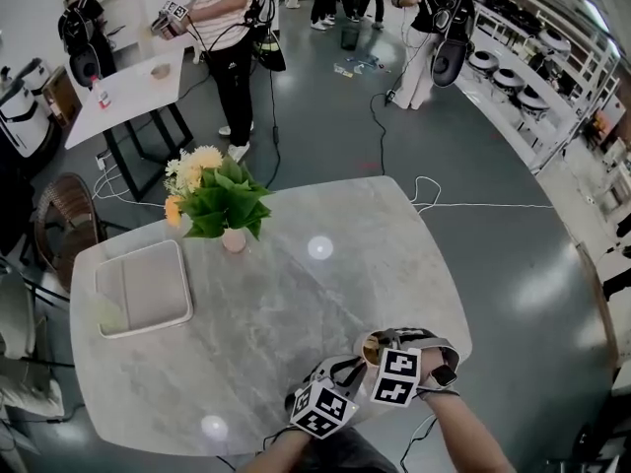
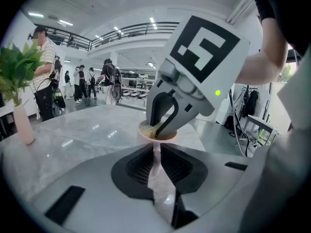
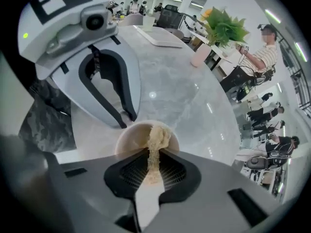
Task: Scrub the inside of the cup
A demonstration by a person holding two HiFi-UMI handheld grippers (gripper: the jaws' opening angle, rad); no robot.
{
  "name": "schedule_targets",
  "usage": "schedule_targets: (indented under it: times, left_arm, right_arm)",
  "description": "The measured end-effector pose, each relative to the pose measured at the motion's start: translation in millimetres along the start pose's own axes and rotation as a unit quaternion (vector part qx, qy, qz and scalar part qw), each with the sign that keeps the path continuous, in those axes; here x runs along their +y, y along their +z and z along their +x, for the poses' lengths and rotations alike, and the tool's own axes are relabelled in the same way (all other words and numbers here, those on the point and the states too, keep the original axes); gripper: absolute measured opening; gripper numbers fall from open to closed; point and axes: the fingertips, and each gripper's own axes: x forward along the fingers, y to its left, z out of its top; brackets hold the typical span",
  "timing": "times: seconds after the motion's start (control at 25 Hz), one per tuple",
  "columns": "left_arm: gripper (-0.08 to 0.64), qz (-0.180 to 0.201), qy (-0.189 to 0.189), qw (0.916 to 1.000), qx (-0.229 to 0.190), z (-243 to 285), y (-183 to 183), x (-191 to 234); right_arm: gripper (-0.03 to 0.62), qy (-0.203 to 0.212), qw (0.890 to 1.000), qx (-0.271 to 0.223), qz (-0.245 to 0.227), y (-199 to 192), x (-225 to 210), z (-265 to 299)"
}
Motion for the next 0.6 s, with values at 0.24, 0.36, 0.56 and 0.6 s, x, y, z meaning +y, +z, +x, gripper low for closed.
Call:
schedule_targets:
  times: [0.24,0.36,0.56,0.6]
  left_arm:
    - [0.055,0.002,0.001,1.0,0.0,0.4,-0.2,0.8]
    - [0.055,0.0,0.001,1.0,0.001,-0.8,-1.2,0.5]
    - [0.055,0.002,-0.002,1.0,0.0,-0.4,-0.2,0.5]
    - [0.055,0.001,-0.002,1.0,0.0,-0.2,-0.4,0.5]
  right_arm:
    - [0.06,0.091,0.994,0.003,0.061,8.1,8.1,6.2]
    - [0.06,0.168,0.973,-0.06,0.144,15.3,13.1,-2.6]
    - [0.06,0.192,0.941,-0.141,0.24,8.2,3.2,-28.8]
    - [0.06,0.185,0.941,-0.145,0.244,6.5,-0.2,-33.8]
